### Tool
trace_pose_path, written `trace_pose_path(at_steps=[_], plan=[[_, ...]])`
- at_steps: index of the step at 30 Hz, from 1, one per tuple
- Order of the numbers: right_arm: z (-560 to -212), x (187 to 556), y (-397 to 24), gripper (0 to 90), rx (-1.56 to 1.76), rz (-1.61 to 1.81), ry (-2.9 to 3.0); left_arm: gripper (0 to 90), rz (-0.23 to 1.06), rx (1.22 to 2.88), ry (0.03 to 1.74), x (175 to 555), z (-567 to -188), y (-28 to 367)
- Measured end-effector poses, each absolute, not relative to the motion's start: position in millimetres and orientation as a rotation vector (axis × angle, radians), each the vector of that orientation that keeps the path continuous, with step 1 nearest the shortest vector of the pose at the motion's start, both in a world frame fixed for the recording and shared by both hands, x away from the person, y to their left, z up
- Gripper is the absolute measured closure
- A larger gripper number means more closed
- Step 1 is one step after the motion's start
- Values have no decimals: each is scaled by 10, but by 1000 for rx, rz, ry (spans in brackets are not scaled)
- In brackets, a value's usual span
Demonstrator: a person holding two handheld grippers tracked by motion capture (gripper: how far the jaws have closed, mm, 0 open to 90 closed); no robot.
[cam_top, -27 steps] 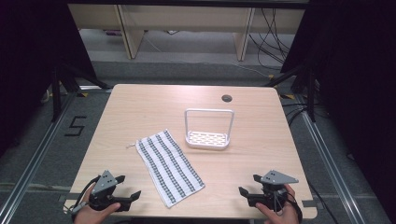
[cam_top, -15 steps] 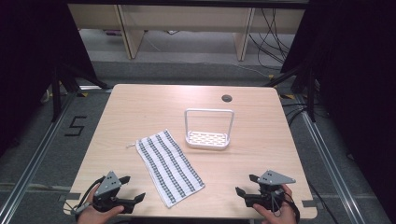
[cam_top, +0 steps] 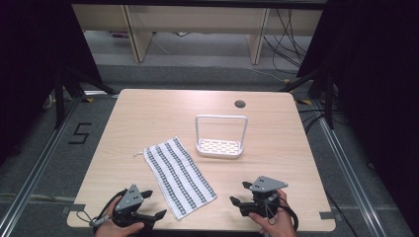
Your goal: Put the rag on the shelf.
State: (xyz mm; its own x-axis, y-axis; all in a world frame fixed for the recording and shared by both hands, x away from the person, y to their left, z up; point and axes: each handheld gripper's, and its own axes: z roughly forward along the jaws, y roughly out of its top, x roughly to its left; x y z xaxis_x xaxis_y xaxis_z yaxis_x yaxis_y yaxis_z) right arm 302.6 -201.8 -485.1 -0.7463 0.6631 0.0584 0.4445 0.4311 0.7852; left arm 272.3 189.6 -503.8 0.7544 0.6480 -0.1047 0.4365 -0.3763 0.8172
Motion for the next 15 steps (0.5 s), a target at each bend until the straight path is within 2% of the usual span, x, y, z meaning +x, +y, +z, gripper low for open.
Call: trace_pose_path(at_steps=[11, 12, 15], plan=[[-4889, 3148, -1661, 374, 866, 1202, 2519, 311, 257, 2101, 713, 2675, -5031, 1628], [-4903, 3182, -1600, 388, 840, 1199, 2545, 345, 246, 2102, 701, 2670, -5034, 1601], [-4919, 3202, -1566, 394, 845, 1189, 2537, 367, 281, 2154, 661, 2676, -5035, 1553]])
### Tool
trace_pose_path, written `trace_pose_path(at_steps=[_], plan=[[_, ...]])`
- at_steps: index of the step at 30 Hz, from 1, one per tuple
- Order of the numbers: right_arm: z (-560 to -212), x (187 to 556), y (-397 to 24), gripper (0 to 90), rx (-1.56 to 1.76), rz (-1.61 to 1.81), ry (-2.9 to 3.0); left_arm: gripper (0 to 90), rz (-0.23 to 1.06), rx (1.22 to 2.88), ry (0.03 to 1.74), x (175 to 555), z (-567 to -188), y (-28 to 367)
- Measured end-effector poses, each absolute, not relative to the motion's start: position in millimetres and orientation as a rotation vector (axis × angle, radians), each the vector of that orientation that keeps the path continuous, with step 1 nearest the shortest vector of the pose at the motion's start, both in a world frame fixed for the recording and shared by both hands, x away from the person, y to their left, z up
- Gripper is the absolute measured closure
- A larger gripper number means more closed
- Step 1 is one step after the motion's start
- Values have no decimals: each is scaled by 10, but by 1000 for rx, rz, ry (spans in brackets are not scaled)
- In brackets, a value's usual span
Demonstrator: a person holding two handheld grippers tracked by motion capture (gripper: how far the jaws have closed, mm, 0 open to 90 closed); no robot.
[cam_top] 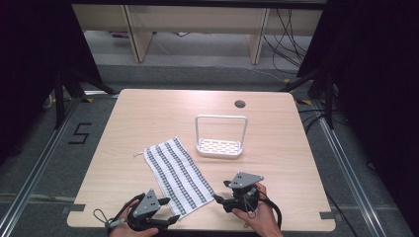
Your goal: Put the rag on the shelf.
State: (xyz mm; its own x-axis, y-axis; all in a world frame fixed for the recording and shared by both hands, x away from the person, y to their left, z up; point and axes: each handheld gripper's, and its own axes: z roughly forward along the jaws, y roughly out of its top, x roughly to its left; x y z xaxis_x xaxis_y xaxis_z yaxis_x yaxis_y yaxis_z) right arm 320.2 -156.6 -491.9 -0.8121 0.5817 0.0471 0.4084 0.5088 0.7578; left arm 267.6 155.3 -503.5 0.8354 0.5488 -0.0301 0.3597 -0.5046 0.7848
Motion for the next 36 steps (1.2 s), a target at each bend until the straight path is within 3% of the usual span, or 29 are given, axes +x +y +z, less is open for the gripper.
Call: trace_pose_path(at_steps=[9, 16, 24, 25, 26, 27, 28, 30, 31, 36], plan=[[-4977, 3275, -1417, 420, 832, 1168, 2596, 492, 268, 2235, 634, 2690, -5069, 1372], [-5003, 3310, -1371, 440, 815, 1169, 2597, 524, 290, 2278, 652, 2721, -5088, 1406], [-5067, 3348, -1299, 486, 807, 1118, 2620, 647, 291, 2301, 656, 2738, -5111, 1427], [-5079, 3350, -1285, 503, 815, 1109, 2627, 647, 284, 2284, 679, 2724, -5123, 1423], [-5110, 3362, -1266, 568, 808, 1091, 2632, 705, 302, 2293, 662, 2733, -5118, 1428], [-5110, 3362, -1266, 568, 808, 1091, 2632, 724, 302, 2293, 662, 2733, -5118, 1428], [-5130, 3353, -1256, 647, 808, 1111, 2635, 758, 311, 2304, 640, 2747, -5115, 1436], [-5128, 3342, -1253, 669, 818, 1109, 2636, 812, 324, 2306, 637, 2754, -5116, 1440], [-5146, 3321, -1234, 749, 775, 1135, 2628, 835, 340, 2322, 630, 2773, -5112, 1450], [-5145, 3277, -1199, 860, 746, 1152, 2620, 856, 370, 2308, 618, 2776, -5076, 1459]])
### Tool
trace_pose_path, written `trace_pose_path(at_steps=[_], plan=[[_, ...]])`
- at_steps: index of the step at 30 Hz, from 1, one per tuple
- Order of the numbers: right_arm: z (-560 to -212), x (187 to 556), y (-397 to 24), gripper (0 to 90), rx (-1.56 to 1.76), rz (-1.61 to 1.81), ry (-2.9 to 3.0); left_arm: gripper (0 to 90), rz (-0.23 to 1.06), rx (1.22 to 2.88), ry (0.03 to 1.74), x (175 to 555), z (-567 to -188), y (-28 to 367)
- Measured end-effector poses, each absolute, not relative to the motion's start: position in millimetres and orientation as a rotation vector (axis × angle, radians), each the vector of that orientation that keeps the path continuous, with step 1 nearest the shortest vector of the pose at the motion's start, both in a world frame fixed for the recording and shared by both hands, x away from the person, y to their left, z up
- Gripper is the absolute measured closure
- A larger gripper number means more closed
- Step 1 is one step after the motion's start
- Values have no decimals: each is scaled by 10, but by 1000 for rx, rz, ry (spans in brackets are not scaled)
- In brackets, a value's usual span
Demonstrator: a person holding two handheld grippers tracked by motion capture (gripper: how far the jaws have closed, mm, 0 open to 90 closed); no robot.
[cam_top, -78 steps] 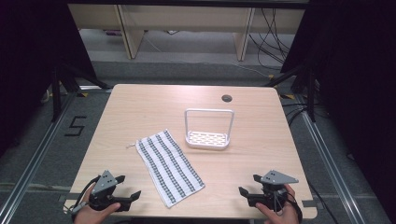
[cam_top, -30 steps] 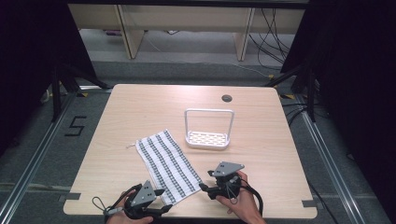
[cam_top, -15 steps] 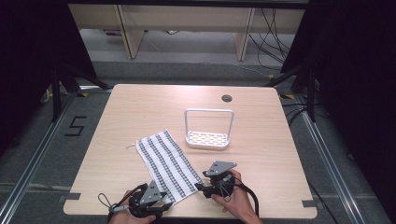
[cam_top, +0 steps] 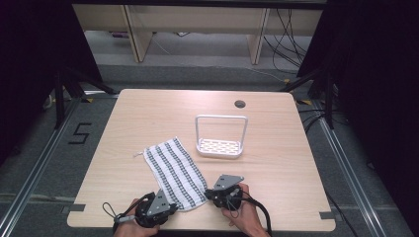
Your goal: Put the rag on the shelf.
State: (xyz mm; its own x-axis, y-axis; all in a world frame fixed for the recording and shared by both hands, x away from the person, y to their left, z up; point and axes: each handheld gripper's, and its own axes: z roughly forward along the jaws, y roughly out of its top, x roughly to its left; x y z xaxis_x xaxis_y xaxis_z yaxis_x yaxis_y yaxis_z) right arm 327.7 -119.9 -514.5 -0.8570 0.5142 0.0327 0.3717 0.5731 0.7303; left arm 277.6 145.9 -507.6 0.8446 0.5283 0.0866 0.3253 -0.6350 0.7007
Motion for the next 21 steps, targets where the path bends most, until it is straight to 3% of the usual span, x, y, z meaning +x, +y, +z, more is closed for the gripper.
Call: trace_pose_path(at_steps=[14, 21], plan=[[-4813, 3239, -1174, 869, 685, 1308, 2532, 860, 318, 2180, 633, 2757, -4828, 1548], [-4471, 3286, -1190, 870, 717, 1419, 2467, 860, 337, 2072, 625, 2825, -4423, 1656]])
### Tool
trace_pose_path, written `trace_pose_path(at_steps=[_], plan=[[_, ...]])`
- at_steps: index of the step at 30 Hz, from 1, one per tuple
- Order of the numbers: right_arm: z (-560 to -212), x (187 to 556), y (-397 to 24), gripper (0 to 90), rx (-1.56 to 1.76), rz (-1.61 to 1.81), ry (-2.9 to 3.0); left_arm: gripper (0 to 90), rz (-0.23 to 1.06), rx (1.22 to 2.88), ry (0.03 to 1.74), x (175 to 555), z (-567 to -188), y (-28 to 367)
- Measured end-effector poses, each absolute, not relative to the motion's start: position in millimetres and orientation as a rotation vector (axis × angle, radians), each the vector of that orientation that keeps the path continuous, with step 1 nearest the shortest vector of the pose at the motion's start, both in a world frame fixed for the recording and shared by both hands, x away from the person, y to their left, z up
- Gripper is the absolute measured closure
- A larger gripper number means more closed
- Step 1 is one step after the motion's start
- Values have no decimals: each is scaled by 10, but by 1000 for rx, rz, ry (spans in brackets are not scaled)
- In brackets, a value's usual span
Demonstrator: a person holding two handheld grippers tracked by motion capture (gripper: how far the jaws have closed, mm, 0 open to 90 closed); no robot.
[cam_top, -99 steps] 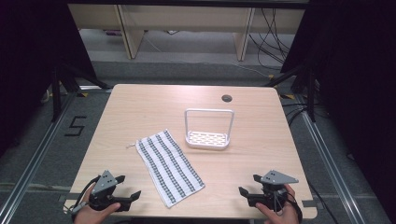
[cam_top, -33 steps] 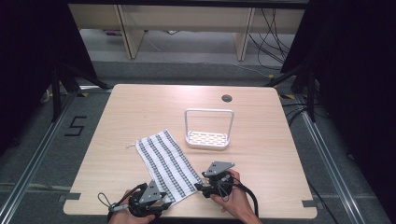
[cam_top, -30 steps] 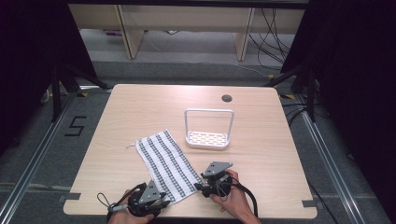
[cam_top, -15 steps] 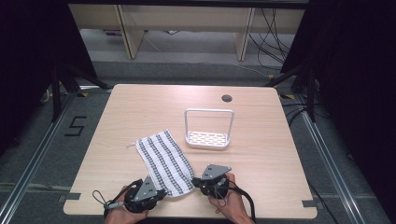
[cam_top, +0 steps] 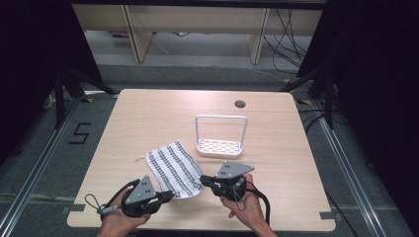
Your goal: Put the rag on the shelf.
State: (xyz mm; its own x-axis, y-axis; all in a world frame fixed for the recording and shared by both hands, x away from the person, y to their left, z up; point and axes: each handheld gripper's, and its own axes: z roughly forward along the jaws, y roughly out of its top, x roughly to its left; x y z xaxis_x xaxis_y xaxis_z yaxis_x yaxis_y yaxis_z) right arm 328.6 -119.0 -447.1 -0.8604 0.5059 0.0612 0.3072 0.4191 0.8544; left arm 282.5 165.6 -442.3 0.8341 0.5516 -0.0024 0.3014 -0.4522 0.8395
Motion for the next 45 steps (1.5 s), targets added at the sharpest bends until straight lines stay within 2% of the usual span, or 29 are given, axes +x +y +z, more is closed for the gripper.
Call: trace_pose_path(at_steps=[7, 11, 13, 21, 31, 45], plan=[[-4064, 3280, -1161, 871, 641, 1490, 2419, 861, 383, 2021, 579, 2865, -4032, 1715], [-3863, 3288, -1168, 871, 614, 1542, 2384, 861, 339, 1958, 568, 2893, -3848, 1733], [-3761, 3274, -1187, 872, 602, 1564, 2366, 861, 370, 1958, 556, 2907, -3722, 1742], [-3416, 3213, -1318, 873, 593, 1618, 2322, 861, 343, 1911, 497, 2971, -3342, 1669], [-3144, 3167, -1541, 873, 618, 1608, 2248, 861, 288, 1900, 477, 3174, -3142, 1511], [-2917, 3132, -1792, 873, 642, 1594, 2173, 861, 319, 1866, 431, 3389, -2852, 1255]])
